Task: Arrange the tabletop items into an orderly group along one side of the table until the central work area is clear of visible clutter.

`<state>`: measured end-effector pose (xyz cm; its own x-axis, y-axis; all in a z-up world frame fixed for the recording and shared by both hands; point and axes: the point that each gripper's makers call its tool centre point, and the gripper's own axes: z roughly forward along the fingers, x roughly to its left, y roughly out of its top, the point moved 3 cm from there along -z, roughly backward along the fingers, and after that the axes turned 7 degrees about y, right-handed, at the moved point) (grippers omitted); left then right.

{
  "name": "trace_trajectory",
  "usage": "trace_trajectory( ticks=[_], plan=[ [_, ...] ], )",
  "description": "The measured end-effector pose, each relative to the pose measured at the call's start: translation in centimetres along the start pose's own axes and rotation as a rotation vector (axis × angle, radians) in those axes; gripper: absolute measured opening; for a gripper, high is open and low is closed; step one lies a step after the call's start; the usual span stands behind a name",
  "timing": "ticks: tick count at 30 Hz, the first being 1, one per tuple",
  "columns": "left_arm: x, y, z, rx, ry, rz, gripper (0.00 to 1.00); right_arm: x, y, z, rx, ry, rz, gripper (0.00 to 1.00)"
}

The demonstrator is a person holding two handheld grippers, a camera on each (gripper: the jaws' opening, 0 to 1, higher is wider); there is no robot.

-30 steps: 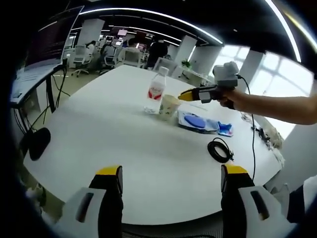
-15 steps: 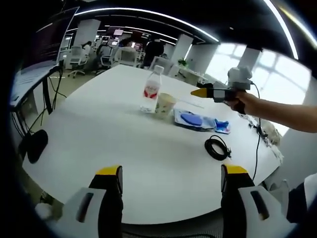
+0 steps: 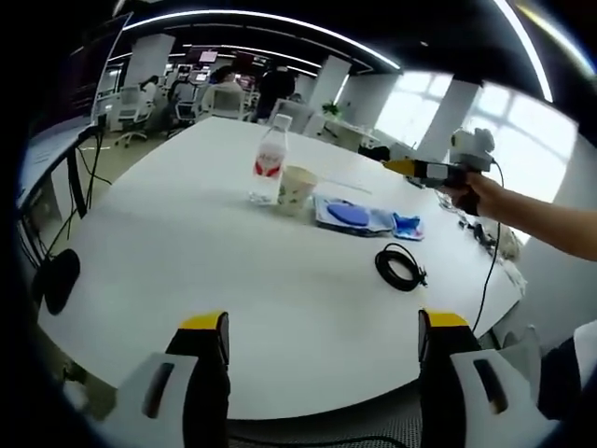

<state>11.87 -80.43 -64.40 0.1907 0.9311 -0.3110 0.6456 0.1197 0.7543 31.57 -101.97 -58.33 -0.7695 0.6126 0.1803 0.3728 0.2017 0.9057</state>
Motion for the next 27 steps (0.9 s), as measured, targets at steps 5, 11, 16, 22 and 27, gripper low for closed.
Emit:
trace_trajectory(
  ticks=[5, 11, 16, 22, 27],
  plan=[
    [-0.4, -0.3, 0.4, 0.014, -0.026, 0.002, 0.8, 0.1, -0.6, -1.9, -0.009, -0.026, 0.013, 0.44],
    [-0.9, -0.6, 0.8, 0.032, -0.063, 0.011, 0.8, -0.3, -1.7, -4.4, -0.017, -0.086, 0.042, 0.46],
    [-1.3, -1.0, 1.1, 0.05, -0.095, 0.032, 0.8, -0.4, -2.3, -6.3, -0.028, -0.128, 0.061, 0.47],
    [-1.9, -1.6, 1.3, 0.078, -0.128, 0.056, 0.8, -0.2, -3.2, -8.1, -0.036, -0.164, 0.077, 0.5],
    [-2.5, -1.9, 1.3, 0.096, -0.171, 0.071, 0.8, 0.2, -4.5, -10.1, -0.05, -0.222, 0.111, 0.5]
  ],
)
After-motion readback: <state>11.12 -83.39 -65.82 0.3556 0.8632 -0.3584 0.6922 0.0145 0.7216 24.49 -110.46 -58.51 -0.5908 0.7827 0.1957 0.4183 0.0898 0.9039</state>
